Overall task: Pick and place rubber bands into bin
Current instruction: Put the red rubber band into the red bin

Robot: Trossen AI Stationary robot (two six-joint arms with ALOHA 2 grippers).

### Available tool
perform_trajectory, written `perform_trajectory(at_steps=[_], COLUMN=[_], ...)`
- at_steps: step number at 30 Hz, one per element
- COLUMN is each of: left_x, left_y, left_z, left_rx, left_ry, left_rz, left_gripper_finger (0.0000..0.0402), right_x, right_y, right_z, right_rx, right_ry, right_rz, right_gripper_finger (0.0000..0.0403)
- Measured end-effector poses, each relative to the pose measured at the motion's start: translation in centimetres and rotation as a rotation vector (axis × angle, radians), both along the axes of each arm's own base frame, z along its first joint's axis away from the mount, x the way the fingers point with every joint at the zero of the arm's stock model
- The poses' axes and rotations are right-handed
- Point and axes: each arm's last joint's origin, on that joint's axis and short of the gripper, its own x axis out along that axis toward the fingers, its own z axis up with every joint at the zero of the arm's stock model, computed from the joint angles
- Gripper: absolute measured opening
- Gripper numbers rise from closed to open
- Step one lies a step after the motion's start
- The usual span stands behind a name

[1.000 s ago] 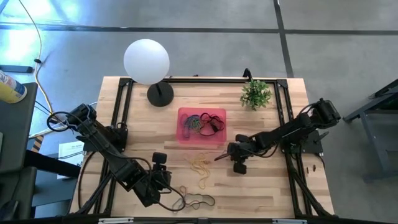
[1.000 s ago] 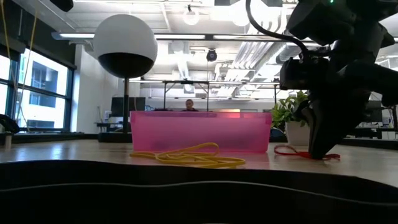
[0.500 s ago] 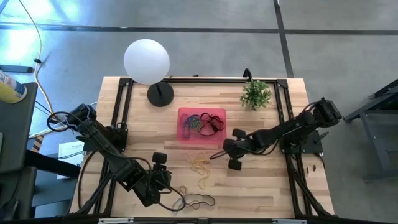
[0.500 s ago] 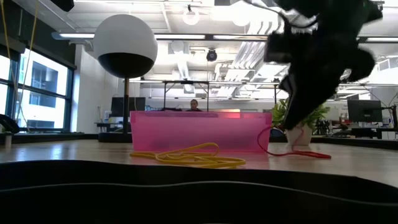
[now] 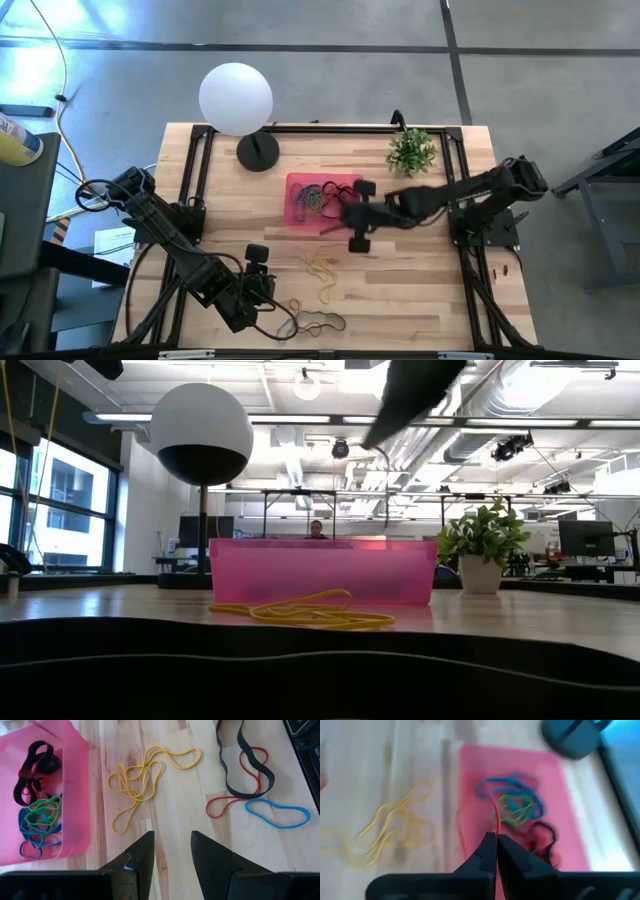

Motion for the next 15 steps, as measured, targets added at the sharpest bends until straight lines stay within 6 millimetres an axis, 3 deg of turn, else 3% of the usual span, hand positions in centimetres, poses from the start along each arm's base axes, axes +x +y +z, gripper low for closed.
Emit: perform_trajectory(at_steps=[6, 11, 15], left_x=[0.0, -0.1, -0.1], left_y=[0.0, 0.0, 0.1], left_z=[0.0, 0.0, 0.0], left_rx=[0.005, 0.005, 0.016], left_ry=[0.005, 0.005, 0.007], left_rz=[0.0, 0.0, 0.003], left_gripper_finger=[0.0117, 0.0117, 0.0117], right_x=[0.8, 0.4, -0.1], right_y=[-4.7, -8.5, -10.2], right_z=[1.4, 0.0, -1.8], right_rx=[-0.029, 0.039, 0.099], right_ry=[-0.026, 0.007, 0.008], right_rz=[-0.073, -0.132, -0.152], right_gripper_finger=[0.0, 0.0, 0.0])
